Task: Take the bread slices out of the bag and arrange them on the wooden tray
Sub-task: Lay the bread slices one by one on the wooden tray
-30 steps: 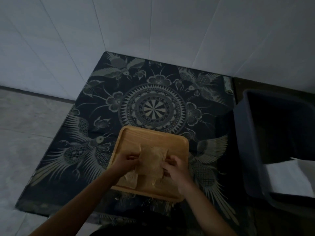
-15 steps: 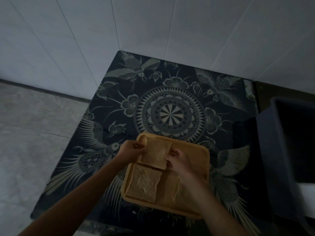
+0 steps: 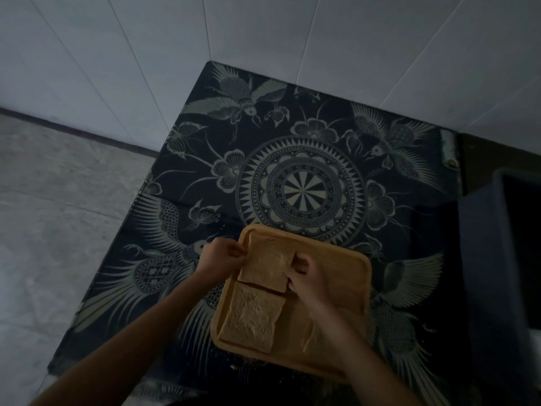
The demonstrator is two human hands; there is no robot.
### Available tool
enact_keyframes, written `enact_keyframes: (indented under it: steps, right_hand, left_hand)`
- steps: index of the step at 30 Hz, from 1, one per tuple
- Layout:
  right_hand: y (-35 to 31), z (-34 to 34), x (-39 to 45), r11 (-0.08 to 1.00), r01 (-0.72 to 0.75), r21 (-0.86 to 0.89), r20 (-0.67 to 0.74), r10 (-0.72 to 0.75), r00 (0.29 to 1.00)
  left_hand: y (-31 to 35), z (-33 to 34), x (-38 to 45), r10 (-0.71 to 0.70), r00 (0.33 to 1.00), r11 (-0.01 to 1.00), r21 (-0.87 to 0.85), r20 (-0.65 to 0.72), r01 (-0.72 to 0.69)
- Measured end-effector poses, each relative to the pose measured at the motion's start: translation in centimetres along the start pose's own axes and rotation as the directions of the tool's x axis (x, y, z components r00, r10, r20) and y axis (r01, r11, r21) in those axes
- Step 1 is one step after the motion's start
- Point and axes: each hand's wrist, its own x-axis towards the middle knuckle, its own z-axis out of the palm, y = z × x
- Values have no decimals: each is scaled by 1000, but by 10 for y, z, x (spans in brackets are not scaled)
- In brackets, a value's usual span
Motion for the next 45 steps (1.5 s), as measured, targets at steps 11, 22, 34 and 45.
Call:
enact_keyframes:
  steps: [11, 22, 34, 45]
  right_hand:
    - [3, 5, -7, 994, 84, -74, -14, -85, 996]
    - [6, 6, -4, 990, 94, -107, -31, -97, 995]
    - [0, 5, -8, 987, 107, -120, -21, -110, 994]
    - [3, -13, -23, 996, 69, -48, 43, -67, 997]
  left_hand:
    - [-6, -3, 1, 31, 1000, 999, -36, -1, -31]
    - [-4, -2, -4, 19, 1000, 998, -57, 4, -18]
    - [-2, -3, -15, -9, 999, 996, -89, 51, 14]
    - [8, -6, -30, 36, 994, 999, -17, 103, -35]
